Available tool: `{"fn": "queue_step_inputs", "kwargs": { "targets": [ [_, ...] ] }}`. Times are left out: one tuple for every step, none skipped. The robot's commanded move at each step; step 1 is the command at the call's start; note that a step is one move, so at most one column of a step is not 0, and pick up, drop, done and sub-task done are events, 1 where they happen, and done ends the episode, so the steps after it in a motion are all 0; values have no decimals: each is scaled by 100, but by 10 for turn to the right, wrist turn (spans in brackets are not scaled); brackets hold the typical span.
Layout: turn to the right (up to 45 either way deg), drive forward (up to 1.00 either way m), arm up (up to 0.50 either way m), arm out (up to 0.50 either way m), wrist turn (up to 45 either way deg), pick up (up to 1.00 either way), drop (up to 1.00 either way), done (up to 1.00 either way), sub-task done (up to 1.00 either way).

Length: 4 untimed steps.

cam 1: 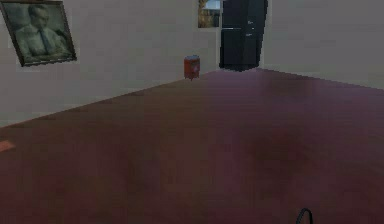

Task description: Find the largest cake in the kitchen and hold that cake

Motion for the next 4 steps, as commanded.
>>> {"fn": "queue_step_inputs", "kwargs": {
  "targets": [
    [0, 0, 38, 0, 0, 0, 0, 0, 0],
    [0, 0, 0, 44, 0, 0, 0, 0, 0],
    [0, 0, 0, 0, 450, 0, 0, 0, 0],
    [0, 0, 0, 0, 450, 0, 0, 0, 0]
  ]
}}
